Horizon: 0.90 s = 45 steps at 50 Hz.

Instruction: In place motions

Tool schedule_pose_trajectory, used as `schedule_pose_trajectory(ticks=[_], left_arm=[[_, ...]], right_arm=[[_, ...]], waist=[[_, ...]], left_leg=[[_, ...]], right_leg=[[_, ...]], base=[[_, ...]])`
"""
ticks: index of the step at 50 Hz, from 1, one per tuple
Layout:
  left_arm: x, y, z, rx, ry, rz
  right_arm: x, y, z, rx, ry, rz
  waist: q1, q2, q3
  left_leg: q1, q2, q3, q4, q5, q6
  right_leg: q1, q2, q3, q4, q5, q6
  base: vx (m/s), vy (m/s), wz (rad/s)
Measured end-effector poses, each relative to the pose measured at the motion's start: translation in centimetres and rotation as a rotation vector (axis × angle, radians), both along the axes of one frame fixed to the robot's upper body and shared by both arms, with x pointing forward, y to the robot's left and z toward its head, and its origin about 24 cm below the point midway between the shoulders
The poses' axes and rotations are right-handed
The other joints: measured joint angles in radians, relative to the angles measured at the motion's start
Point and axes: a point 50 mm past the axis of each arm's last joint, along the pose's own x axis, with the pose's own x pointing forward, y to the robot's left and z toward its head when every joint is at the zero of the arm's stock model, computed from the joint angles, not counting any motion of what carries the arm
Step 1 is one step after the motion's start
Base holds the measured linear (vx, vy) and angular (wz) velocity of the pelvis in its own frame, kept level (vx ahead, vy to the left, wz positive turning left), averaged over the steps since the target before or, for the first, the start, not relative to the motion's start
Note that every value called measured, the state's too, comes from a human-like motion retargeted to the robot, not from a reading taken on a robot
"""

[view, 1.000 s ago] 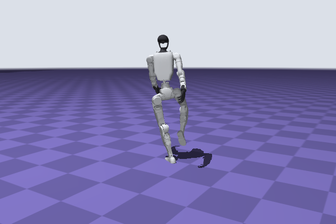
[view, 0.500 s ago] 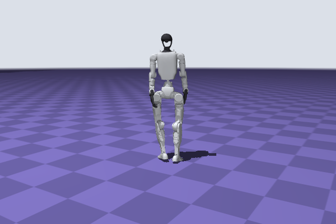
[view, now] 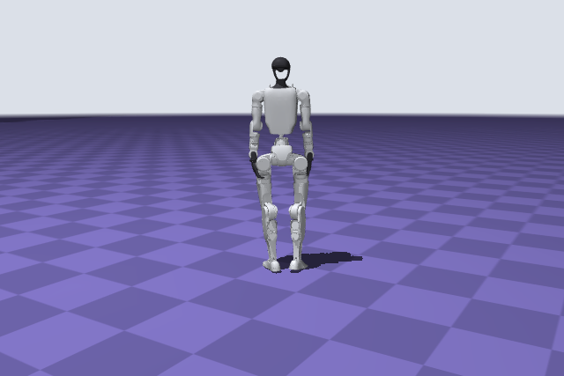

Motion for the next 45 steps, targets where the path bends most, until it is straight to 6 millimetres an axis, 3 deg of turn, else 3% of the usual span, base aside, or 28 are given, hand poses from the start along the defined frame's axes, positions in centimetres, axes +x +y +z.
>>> schedule_pose_trajectory(ticks=[3,5,7,10,14,18,27,35,45], left_arm=[[1.6,1.2,-0.1,0.016,-0.053,-0.103],[2.6,2.1,-0.1,0.037,-0.09,-0.146],[3.4,2.4,-0.1,0.049,-0.114,-0.199],[4.2,2.7,-0.1,0.078,-0.149,-0.176],[3.6,2.4,-0.2,0.075,-0.15,-0.101],[1.8,1.9,-0.1,0.057,-0.065,-0.066],[-0.5,1.3,0.2,0.024,0.033,-0.133],[0.0,0.8,0.1,0.009,0.016,-0.138],[1.3,0.2,-0.1,0.004,-0.039,-0.135]], right_arm=[[-4.5,-1.0,0.1,-0.048,0.204,-0.033],[-6.9,-1.7,0.6,-0.067,0.33,-0.041],[-9.2,-2.0,1.0,-0.08,0.433,-0.087],[-10.7,-2.4,1.4,-0.096,0.499,-0.109],[-10.4,-2.8,1.4,-0.082,0.49,-0.083],[-8.9,-2.9,0.9,-0.079,0.409,-0.031],[-6.5,-1.9,0.4,-0.093,0.322,-0.003],[-6.2,-1.6,0.3,-0.11,0.296,0.095],[-6.9,-2.0,0.5,-0.108,0.327,0.011]], waist=[[-0.011,0.002,0.007],[0.139,-0.014,-0.01],[-0.019,0.001,0.008],[0.002,-0.005,0.037],[-0.016,0.001,0.036],[-0.035,0.01,0.032],[-0.106,0.012,0.051],[-0.088,-0.009,0.066],[-0.049,-0.017,0.065]], left_leg=[[0.019,-0.011,-0.004,-0.039,0.011,0.0],[0.024,0.008,0.16,-0.045,-0.01,-0.003],[0.01,-0.017,-0.006,-0.035,0.011,0.015],[0.029,-0.01,0.033,-0.033,0.007,0.015],[0.036,-0.011,0.052,-0.041,0.004,0.019],[0.032,-0.008,0.067,-0.04,0.0,0.02],[0.036,-0.016,0.033,-0.035,-0.002,0.027],[0.046,-0.022,0.044,-0.037,0.0,0.034],[0.049,-0.021,0.05,-0.037,0.002,0.038]], right_leg=[[0.0,-0.005,-0.002,0.001,0.001,0.004],[-0.043,0.019,0.162,0.034,-0.016,-0.001],[-0.026,-0.006,-0.005,0.002,0.021,-0.006],[-0.014,-0.002,0.035,0.005,0.024,-0.003],[-0.027,-0.001,0.054,0.008,0.033,-0.005],[-0.044,0.0,0.071,0.011,0.04,-0.005],[-0.056,0.007,0.034,0.008,0.058,-0.029],[-0.032,0.019,0.043,0.002,0.049,-0.035],[-0.032,0.002,0.054,0.018,0.046,-0.018]], base=[[0.01,0.0,-0.38],[0.04,-0.03,-2.0],[0.07,-0.04,2.01],[0.02,0.02,-0.18],[0.06,0.01,-0.34],[0.04,0.03,-0.23],[0.03,0.02,0.18],[0.03,-0.02,-0.06],[0.04,-0.01,-0.05]])
